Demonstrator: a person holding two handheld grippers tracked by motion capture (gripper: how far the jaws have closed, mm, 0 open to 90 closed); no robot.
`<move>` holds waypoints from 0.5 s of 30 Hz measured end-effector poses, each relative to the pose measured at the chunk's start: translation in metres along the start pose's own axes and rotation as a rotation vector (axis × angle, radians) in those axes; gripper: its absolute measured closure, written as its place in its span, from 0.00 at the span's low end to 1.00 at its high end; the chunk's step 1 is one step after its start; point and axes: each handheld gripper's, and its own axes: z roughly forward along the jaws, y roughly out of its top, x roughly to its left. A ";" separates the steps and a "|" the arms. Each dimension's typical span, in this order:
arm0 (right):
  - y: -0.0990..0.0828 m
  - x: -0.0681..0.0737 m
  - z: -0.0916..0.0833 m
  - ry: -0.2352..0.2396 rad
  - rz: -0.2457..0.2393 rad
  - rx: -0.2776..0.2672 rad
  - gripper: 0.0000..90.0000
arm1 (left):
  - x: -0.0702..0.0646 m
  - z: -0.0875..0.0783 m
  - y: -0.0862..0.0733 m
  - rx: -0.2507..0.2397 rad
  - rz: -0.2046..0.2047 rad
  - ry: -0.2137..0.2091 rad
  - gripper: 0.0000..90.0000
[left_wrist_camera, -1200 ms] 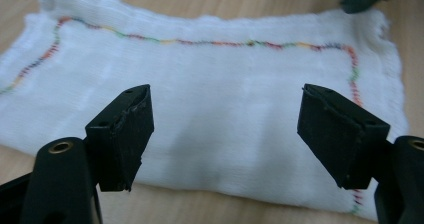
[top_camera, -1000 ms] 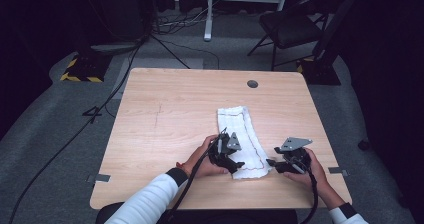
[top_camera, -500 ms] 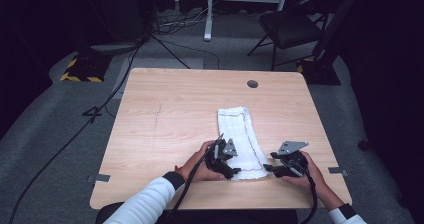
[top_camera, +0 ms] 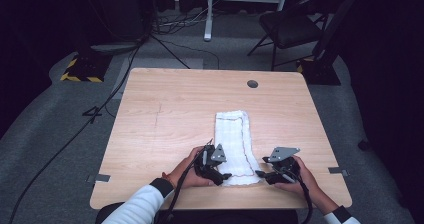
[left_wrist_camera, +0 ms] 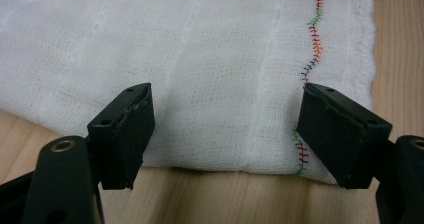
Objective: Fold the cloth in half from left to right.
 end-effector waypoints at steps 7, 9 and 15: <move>0.004 0.008 0.001 0.030 -0.031 0.005 0.40 | -0.004 -0.012 -0.007 0.022 -0.002 0.016 0.26; 0.005 0.005 -0.002 0.033 -0.027 -0.009 0.40 | -0.002 -0.018 -0.008 0.021 -0.014 0.025 0.26; 0.011 -0.016 -0.011 0.017 0.033 -0.081 0.41 | 0.018 -0.037 -0.009 -0.021 -0.080 0.083 0.24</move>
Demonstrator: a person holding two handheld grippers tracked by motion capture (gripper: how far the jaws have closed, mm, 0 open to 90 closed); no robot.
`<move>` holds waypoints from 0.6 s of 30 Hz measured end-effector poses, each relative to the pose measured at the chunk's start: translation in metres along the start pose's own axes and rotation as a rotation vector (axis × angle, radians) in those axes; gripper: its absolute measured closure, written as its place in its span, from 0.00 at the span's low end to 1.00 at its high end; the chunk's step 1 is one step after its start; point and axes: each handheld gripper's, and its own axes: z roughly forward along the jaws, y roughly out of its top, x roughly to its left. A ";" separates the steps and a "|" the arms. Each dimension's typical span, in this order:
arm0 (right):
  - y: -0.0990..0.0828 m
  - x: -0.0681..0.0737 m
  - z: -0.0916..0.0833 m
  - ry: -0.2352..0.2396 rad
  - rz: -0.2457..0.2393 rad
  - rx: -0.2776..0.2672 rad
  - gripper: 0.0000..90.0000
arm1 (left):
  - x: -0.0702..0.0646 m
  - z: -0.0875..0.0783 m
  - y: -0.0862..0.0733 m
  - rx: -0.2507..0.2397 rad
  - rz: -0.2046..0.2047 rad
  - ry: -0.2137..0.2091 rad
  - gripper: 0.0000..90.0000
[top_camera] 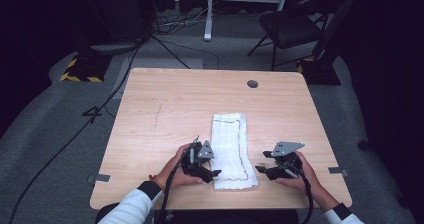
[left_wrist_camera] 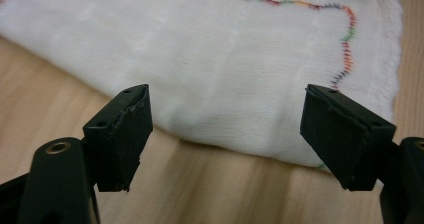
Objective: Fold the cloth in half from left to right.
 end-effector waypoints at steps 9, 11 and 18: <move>0.034 -0.049 0.013 -0.052 0.020 -0.043 0.42 | 0.046 -0.008 0.018 -0.057 -0.074 0.124 0.24; 0.044 -0.057 0.020 -0.062 0.025 -0.046 0.42 | 0.055 -0.006 0.022 -0.067 -0.087 0.134 0.24; 0.073 -0.079 0.053 -0.062 0.058 -0.042 0.43 | 0.086 0.018 0.039 -0.038 -0.138 0.151 0.25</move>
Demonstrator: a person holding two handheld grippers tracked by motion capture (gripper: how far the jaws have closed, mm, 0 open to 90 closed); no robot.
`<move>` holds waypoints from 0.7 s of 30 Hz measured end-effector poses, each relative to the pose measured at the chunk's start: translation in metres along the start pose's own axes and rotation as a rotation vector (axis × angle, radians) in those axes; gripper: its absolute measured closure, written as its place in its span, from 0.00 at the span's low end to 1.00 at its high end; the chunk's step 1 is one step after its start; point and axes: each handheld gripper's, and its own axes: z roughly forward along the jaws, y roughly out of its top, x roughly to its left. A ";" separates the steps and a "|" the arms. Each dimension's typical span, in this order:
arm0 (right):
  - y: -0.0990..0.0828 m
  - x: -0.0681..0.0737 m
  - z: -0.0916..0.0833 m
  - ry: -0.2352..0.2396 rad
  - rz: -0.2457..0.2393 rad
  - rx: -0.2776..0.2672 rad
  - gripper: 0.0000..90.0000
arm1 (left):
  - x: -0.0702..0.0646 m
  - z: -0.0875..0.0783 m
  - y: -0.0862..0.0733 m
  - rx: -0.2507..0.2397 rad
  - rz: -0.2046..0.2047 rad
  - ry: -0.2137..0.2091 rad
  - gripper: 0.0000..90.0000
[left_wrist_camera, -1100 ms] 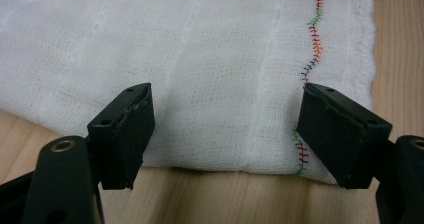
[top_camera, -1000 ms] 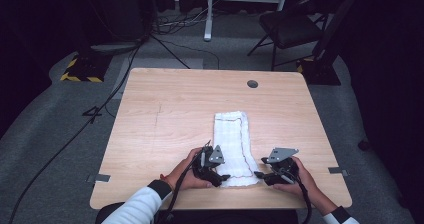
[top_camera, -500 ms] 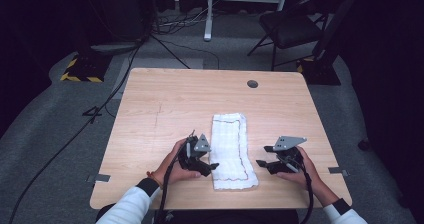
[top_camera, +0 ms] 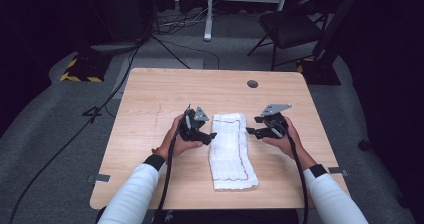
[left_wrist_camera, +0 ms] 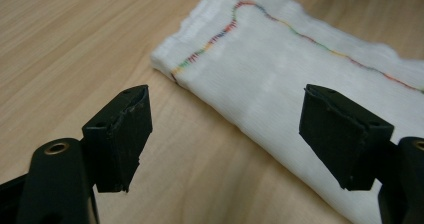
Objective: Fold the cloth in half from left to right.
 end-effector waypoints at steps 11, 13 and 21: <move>0.025 -0.020 0.051 -0.020 0.033 0.061 0.47 | 0.030 0.056 0.018 0.065 -0.107 0.025 0.24; 0.026 -0.026 0.059 -0.031 0.050 0.066 0.48 | 0.031 0.062 0.020 0.075 -0.098 0.028 0.24; 0.026 -0.036 0.073 -0.032 0.097 0.089 0.46 | 0.038 0.076 0.023 0.084 -0.153 0.007 0.19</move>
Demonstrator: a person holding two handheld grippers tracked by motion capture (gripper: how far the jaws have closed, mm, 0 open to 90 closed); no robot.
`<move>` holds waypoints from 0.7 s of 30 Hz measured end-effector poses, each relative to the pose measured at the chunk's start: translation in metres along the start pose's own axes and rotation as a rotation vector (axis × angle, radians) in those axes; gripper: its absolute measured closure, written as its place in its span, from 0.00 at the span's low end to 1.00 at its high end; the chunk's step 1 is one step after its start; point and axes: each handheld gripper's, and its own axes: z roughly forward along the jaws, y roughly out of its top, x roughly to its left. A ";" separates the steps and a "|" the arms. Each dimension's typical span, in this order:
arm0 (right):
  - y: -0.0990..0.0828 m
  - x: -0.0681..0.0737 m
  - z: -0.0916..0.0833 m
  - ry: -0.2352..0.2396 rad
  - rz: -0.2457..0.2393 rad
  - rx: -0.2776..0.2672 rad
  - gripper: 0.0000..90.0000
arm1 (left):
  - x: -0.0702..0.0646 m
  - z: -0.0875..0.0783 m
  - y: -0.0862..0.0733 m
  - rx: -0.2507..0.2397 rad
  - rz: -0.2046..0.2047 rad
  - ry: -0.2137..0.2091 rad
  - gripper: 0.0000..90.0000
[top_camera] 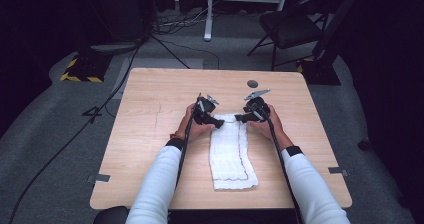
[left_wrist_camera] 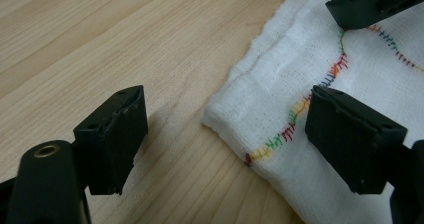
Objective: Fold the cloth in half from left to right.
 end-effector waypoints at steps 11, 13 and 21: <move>-0.004 0.000 0.003 0.063 0.012 0.020 0.64 | -0.001 -0.003 -0.001 -0.014 0.042 -0.048 0.44; -0.003 0.001 0.003 0.078 0.014 0.020 0.72 | 0.000 -0.004 -0.002 -0.021 0.037 -0.079 0.57; -0.008 0.005 0.002 0.104 0.020 -0.010 0.90 | -0.001 -0.004 0.002 -0.005 0.040 -0.107 0.85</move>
